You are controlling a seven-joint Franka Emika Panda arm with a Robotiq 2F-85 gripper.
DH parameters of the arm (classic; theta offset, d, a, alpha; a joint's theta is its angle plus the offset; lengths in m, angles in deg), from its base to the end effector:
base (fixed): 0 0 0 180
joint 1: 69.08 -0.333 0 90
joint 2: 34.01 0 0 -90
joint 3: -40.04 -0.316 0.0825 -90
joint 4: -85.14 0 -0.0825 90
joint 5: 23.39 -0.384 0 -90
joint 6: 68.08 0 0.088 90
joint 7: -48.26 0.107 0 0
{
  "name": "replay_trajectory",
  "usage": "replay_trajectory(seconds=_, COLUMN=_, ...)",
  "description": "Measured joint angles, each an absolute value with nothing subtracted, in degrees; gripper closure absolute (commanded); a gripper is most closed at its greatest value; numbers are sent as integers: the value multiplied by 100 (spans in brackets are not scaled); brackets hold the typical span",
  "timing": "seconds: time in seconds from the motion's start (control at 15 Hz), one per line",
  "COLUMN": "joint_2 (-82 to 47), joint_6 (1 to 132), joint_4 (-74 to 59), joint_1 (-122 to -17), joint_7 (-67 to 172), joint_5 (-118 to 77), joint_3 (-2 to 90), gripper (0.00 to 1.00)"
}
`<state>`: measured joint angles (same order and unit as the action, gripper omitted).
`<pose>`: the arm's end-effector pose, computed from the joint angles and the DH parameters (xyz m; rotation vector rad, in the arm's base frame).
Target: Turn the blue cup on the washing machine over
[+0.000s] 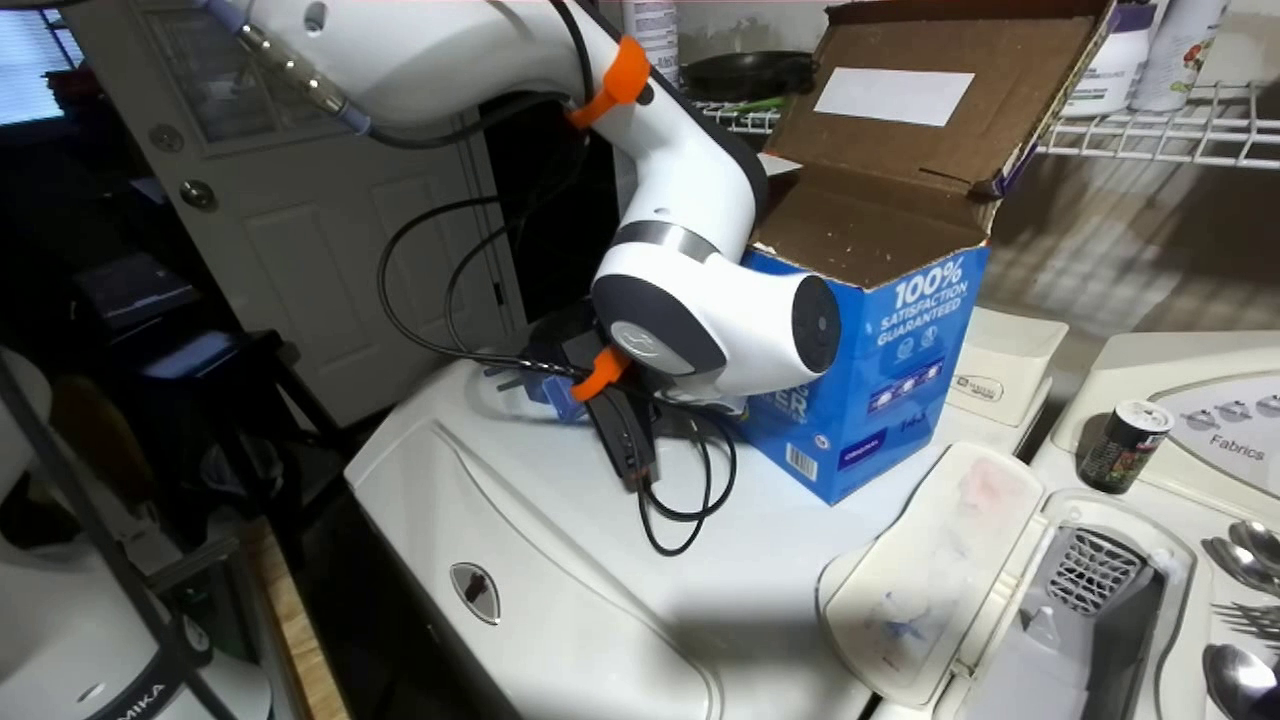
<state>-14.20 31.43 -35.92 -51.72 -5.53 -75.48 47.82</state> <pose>0.4951 -0.1533 0.2385 -2.1495 0.0163 0.0313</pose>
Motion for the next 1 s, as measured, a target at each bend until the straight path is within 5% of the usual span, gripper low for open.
replay_trajectory(seconds=0.53, joint_2=-1310, joint_6=2561, joint_4=-3442, joint_1=-5031, joint_7=-908, joint_5=-7736, joint_3=4847, gripper=71)
replay_trajectory(seconds=0.6, joint_2=-1298, joint_6=2537, joint_4=-3432, joint_1=-5029, joint_7=-935, joint_5=-7758, joint_3=4851, gripper=61)
replay_trajectory(seconds=0.67, joint_2=-1280, joint_6=2514, joint_4=-3421, joint_1=-5028, joint_7=-959, joint_5=-7792, joint_3=4852, gripper=25)
replay_trajectory(seconds=1.0, joint_2=-1173, joint_6=2446, joint_4=-3362, joint_1=-5030, joint_7=-973, joint_5=-8008, joint_3=4852, gripper=1)
